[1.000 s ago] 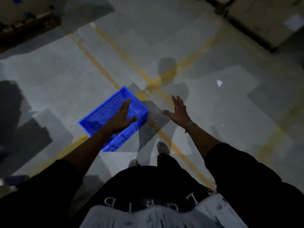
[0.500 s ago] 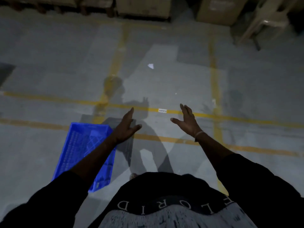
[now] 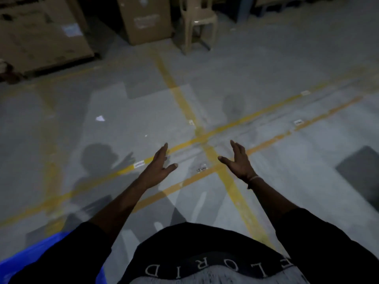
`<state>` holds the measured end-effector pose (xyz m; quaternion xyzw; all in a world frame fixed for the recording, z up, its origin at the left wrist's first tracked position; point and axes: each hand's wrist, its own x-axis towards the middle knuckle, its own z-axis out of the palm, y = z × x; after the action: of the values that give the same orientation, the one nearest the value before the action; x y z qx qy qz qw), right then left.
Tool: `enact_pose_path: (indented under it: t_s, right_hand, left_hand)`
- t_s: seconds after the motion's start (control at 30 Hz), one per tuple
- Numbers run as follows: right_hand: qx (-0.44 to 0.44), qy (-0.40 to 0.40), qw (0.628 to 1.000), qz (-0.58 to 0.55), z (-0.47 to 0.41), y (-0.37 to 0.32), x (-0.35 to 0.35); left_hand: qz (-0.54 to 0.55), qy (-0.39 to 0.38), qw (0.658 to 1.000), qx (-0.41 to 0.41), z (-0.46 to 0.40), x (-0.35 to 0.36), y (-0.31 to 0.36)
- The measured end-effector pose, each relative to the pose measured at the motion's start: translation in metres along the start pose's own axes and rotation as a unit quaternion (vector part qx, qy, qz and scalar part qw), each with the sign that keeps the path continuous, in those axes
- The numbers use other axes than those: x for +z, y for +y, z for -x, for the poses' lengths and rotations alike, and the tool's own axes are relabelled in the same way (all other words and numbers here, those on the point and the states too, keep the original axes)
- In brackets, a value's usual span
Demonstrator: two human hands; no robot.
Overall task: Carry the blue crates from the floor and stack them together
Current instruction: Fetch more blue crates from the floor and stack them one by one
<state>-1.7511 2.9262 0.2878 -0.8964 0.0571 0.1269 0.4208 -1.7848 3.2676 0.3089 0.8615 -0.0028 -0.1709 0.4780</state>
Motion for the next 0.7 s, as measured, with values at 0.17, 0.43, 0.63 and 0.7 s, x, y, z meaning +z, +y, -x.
enact_pose_path:
  t_s: [0.17, 0.43, 0.63, 0.7]
  right_hand:
    - [0.059, 0.064, 0.996, -0.025, -0.003, 0.058, -0.084]
    - [0.149, 0.173, 0.968, -0.107, -0.032, 0.136, -0.192]
    - [0.206, 0.248, 0.938, -0.129, -0.087, 0.196, -0.279]
    - [0.24, 0.27, 0.92, -0.154, -0.101, 0.208, -0.307]
  left_hand:
    - [-0.019, -0.07, 0.996, 0.045, -0.083, 0.061, 0.079]
    - [-0.065, -0.194, 0.974, 0.102, -0.222, 0.142, 0.181]
    - [-0.082, -0.264, 0.949, 0.15, -0.358, 0.221, 0.26]
    - [-0.094, -0.29, 0.943, 0.136, -0.398, 0.246, 0.293]
